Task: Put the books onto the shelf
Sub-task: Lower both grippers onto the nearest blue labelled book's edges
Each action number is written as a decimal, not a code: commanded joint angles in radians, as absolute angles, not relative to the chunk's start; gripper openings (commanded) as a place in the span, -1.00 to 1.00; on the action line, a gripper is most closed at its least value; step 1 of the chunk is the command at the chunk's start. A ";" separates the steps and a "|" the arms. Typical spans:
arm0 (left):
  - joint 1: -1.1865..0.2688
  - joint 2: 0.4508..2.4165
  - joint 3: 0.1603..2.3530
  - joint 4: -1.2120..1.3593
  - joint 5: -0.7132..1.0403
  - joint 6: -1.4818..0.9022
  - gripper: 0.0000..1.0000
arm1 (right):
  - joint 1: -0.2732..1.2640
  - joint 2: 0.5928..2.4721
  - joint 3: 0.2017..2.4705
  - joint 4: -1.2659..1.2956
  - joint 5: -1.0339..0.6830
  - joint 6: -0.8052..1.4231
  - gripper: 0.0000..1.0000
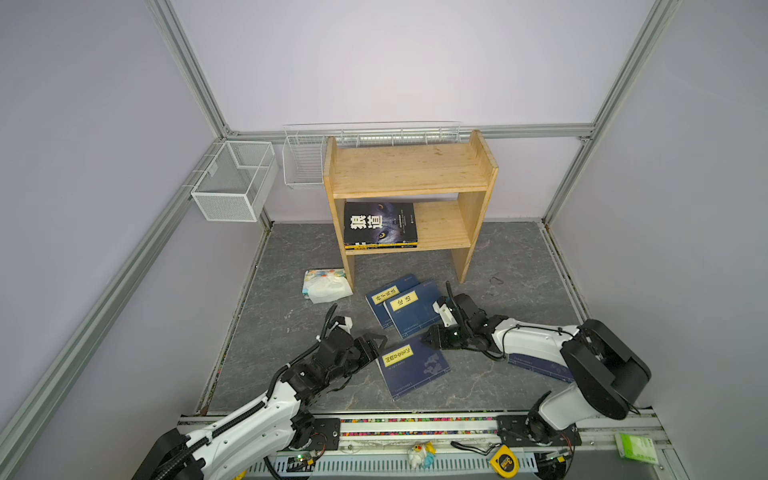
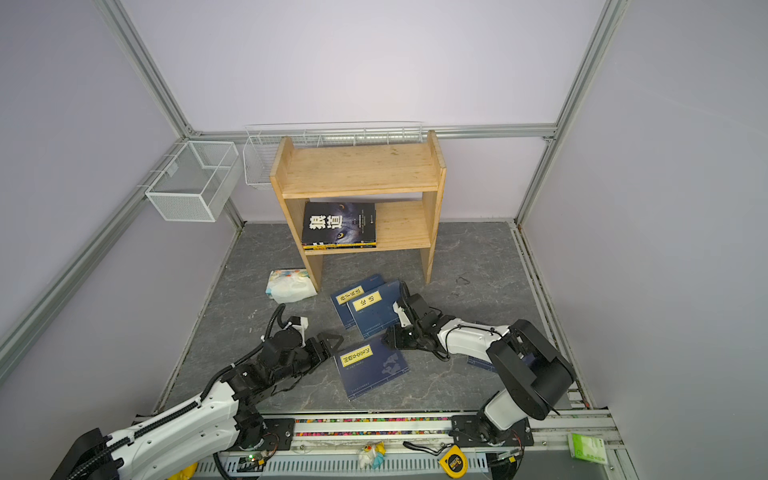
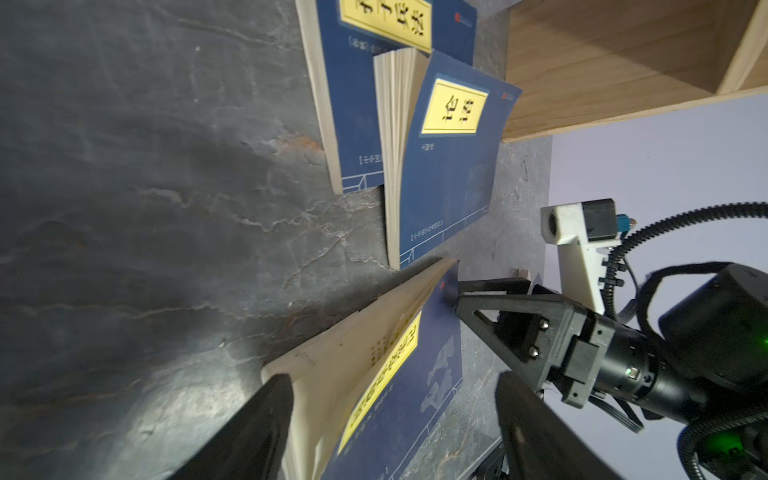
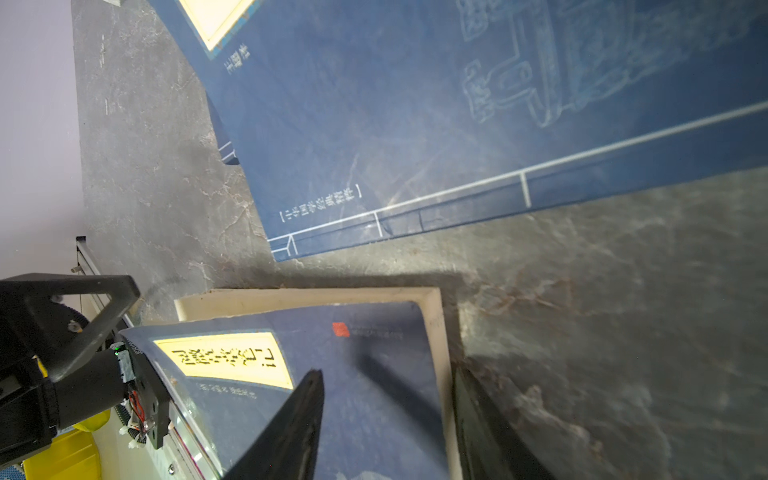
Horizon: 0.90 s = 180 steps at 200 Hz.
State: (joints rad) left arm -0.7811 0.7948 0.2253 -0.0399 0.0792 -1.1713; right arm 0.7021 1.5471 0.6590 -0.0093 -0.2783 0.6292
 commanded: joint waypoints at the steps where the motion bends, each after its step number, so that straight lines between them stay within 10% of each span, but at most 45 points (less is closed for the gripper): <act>1: -0.786 0.823 0.170 -0.045 0.120 -1.217 0.55 | 0.711 1.602 0.637 -0.131 -0.249 0.635 0.07; 180: -0.909 1.052 0.405 0.022 0.133 -1.174 0.18 | 0.711 1.615 0.629 -0.129 -0.237 0.641 -0.02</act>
State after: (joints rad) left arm -0.9001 1.0538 0.3725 0.0242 0.1459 -1.2064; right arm 0.7021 1.5597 0.6693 -0.0132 -0.2749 0.6296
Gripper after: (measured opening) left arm 0.608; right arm 0.490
